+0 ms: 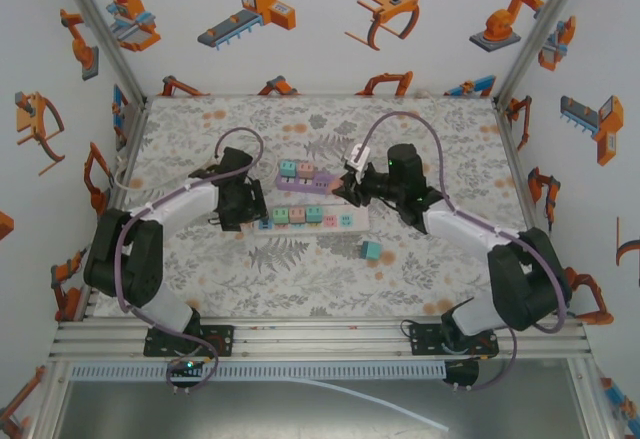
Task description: Pull the plug off the socket
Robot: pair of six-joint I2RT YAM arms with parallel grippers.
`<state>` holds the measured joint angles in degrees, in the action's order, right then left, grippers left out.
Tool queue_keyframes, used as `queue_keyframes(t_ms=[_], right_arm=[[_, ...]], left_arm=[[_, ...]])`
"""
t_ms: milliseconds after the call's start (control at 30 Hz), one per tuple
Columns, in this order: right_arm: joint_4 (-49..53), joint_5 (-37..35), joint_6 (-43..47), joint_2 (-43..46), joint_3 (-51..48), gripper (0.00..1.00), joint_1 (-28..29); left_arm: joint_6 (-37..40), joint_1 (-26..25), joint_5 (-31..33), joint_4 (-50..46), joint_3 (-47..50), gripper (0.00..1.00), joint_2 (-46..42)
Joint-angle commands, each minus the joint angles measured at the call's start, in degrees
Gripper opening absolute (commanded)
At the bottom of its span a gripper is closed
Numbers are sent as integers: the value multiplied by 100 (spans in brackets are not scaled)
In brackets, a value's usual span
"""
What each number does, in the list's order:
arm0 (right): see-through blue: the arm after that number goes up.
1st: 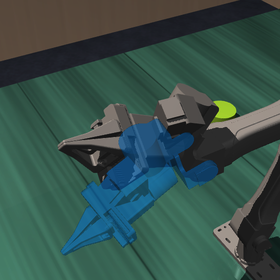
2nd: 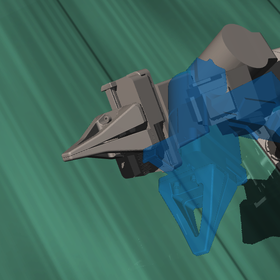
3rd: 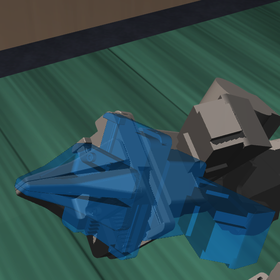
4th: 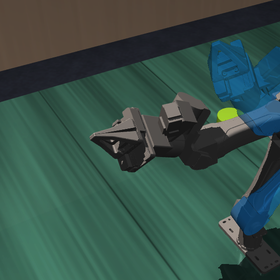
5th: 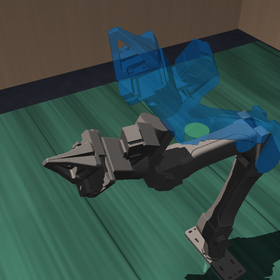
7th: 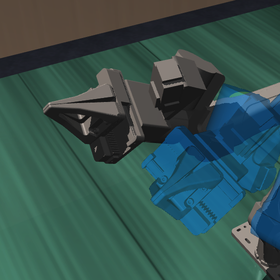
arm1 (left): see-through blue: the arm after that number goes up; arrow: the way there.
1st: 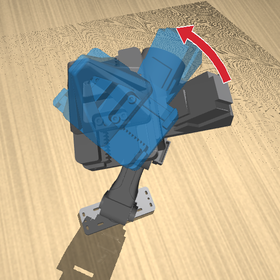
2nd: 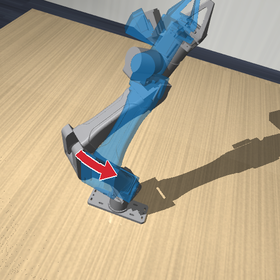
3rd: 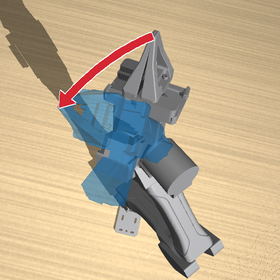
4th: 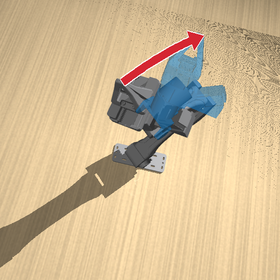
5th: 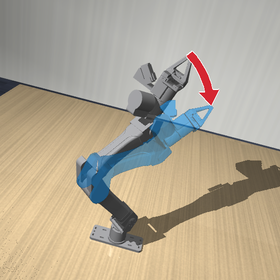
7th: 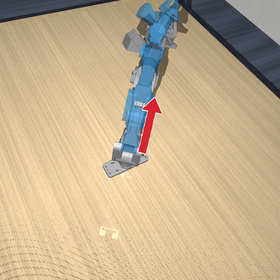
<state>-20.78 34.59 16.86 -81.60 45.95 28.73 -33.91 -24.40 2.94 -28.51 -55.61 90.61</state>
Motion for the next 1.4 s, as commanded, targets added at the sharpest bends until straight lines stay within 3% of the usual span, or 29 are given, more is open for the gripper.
queue_keyframes(t_ms=[0,200,400,600,833,1000,1233,1367], right_arm=[[-613,-595,-890,509,-133,0,-17],[-670,-1498,-2268,1267,-382,0,-17],[164,-2377,-3886,2175,-500,0,-3],[853,-3115,-5469,3483,-1163,0,57],[2741,-3719,-7174,4868,-1616,0,388],[3316,-3792,-8580,5427,-2109,0,628],[3352,-4066,-9482,5361,-2773,0,1297],[3370,-4606,-9847,5307,-3104,0,1772]], left_arm=[[46,-29,224,-269,27,71,-488],[203,-53,-101,-409,-94,79,-1695],[658,-51,-1394,339,110,99,-2994],[1118,-60,-2266,829,338,97,-3668],[1625,-109,-3281,980,376,97,-3899],[1671,-144,-3204,1013,417,97,-3954],[1594,-175,-2988,1032,508,97,-3822],[1581,-191,-2929,1034,542,97,-3796]])
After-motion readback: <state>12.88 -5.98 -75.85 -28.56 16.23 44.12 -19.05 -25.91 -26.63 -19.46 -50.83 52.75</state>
